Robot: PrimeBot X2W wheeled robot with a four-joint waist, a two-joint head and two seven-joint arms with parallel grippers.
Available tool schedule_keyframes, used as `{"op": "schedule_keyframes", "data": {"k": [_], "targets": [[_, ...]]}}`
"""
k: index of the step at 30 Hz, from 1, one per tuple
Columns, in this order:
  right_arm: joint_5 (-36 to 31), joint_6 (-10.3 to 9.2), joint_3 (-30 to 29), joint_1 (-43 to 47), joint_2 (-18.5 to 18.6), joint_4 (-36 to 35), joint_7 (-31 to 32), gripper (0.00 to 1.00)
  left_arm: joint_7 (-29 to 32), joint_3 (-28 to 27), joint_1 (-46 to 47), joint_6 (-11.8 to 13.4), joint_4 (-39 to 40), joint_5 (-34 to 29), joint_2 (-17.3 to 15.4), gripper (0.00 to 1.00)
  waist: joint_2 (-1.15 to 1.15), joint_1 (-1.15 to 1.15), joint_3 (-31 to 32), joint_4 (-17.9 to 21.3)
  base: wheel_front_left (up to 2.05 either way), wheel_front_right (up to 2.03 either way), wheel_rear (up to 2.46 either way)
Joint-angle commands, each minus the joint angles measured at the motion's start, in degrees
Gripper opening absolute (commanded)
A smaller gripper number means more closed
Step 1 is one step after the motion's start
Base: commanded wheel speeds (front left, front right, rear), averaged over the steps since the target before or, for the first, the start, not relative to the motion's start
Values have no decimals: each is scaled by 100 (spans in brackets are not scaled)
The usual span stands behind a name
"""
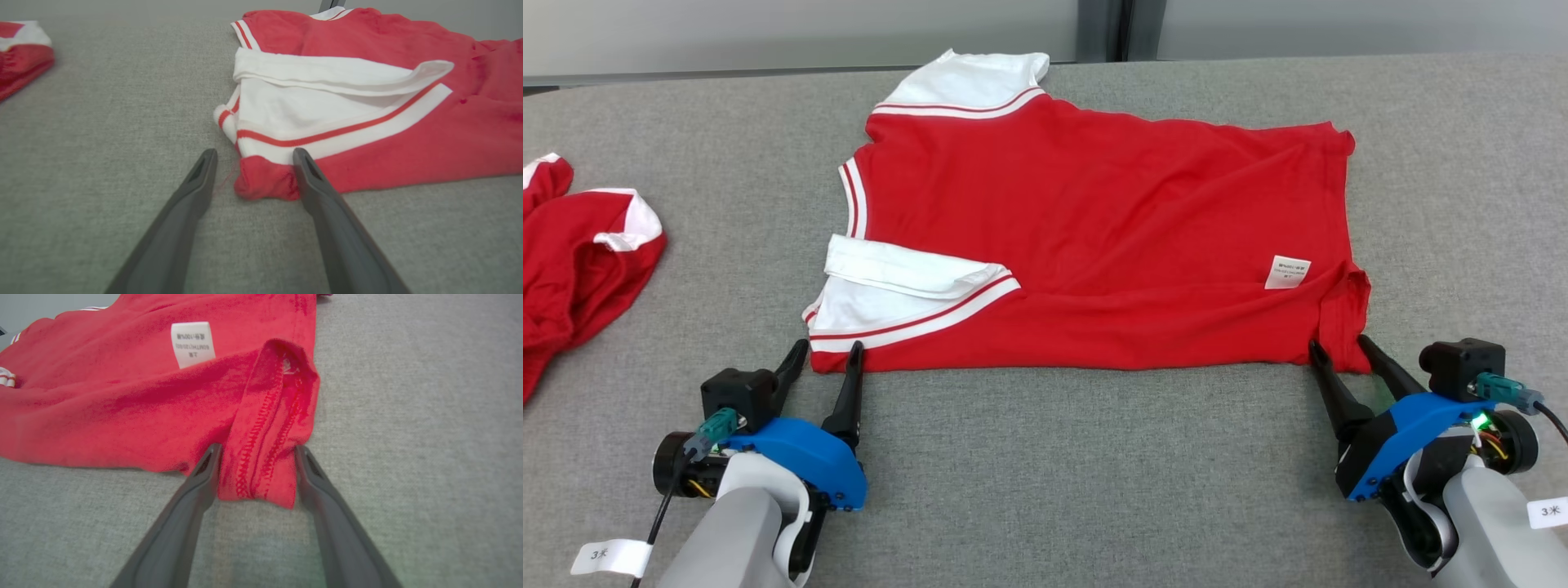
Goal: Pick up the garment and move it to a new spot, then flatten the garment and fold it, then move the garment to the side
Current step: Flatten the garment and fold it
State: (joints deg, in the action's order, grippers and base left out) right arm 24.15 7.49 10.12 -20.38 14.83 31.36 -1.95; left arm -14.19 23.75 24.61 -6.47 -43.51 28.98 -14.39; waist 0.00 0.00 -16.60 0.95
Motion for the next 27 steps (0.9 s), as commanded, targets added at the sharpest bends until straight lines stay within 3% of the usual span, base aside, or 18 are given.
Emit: {"op": "schedule_keyframes", "data": {"k": [1,2,5,12,17,27], "targets": [[34,1,31,-58,-12,48,-38,31,41,38,45,-25,-57,25,23,100,0,0,13,-8,0,0,0],[62,1,64,-85,-19,96,-64,0,37,44,70,-42,-118,66,44,63,0,0,29,-14,0,0,0],[152,1,119,-159,-19,237,-225,0,9,68,149,-59,-280,147,95,0,0,0,112,-22,0,0,0],[362,1,240,-48,-13,386,-634,0,-76,96,64,-102,-341,282,104,0,0,0,398,-7,0,0,0],[534,1,306,329,91,203,-791,0,-105,-55,-338,-96,77,316,59,0,0,0,716,-32,0,0,0],[488,1,-62,1618,293,-943,-469,0,-107,-329,-2040,368,1716,218,150,0,0,0,1008,-120,0,0,0]]}}
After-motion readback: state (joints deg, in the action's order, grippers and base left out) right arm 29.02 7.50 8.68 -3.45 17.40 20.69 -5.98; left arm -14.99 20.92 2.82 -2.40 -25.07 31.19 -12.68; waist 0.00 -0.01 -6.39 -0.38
